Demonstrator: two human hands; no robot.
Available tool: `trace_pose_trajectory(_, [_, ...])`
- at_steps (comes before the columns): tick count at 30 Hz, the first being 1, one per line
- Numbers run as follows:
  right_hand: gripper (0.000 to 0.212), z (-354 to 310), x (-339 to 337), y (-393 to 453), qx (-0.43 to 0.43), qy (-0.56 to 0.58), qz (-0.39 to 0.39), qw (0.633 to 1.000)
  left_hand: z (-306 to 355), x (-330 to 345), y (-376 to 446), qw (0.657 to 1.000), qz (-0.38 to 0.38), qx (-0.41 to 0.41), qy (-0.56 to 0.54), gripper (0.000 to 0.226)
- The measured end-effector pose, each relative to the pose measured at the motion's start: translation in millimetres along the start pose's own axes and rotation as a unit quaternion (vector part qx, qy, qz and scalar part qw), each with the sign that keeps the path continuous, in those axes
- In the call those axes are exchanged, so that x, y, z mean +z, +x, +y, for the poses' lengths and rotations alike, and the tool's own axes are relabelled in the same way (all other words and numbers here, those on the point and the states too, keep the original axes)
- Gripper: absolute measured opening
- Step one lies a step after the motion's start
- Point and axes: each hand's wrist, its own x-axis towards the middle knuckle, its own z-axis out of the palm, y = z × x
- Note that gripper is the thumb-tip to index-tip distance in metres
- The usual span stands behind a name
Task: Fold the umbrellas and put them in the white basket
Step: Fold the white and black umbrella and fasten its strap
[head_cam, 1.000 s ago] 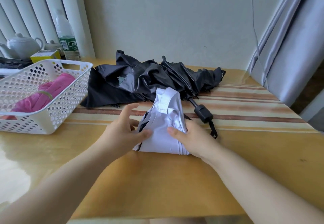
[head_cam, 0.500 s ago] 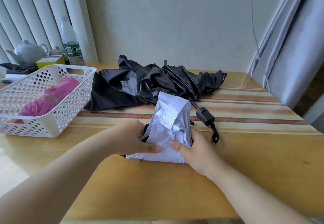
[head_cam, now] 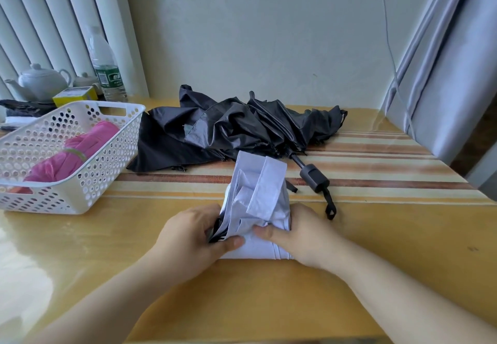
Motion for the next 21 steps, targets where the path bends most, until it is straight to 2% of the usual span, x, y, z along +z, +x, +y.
trace_pose_trajectory(2, [0.047,4.3,3.3,1.8,-0.015,0.012,0.039,0.999,-1.6,-1.5,7.3,1.000,-0.001,-0.006,0.006,0.054])
trace_pose_trajectory(5, [0.048,1.9,-1.9,14.5,-0.043,0.023,0.063,0.997,-1.1,-7.7,26.0,0.999,0.005,-0.023,0.037,0.046])
trace_pose_trajectory(7, [0.049,-1.1,-10.9,29.8,-0.068,0.017,0.090,0.993,-0.1,-12.8,42.7,0.999,0.035,-0.003,0.040,0.038])
trace_pose_trajectory(10, [0.039,-1.1,-17.7,54.1,-0.082,-0.013,0.125,0.989,-3.8,-14.1,65.1,0.996,0.080,0.038,0.000,0.031])
trace_pose_trajectory(13, [0.049,11.9,-10.2,66.0,-0.061,-0.004,0.141,0.988,-9.2,-5.3,69.6,0.998,0.056,0.021,-0.036,0.009])
trace_pose_trajectory(15, [0.051,17.0,-6.6,62.5,-0.046,0.006,0.130,0.990,-12.4,-0.1,66.1,0.998,0.053,0.017,-0.032,0.009])
trace_pose_trajectory(17, [0.045,20.5,-4.5,56.3,-0.034,0.038,0.097,0.994,-12.8,-1.1,63.5,0.999,0.030,-0.007,-0.031,0.009])
trace_pose_trajectory(20, [0.021,16.9,-5.4,53.6,-0.005,0.124,0.096,0.988,-10.1,-8.2,68.1,0.993,-0.034,-0.039,-0.103,0.009])
trace_pose_trajectory(21, [0.022,17.1,-6.1,56.1,0.013,0.159,0.093,0.983,-8.2,-10.7,71.5,0.990,-0.052,-0.060,-0.117,0.011])
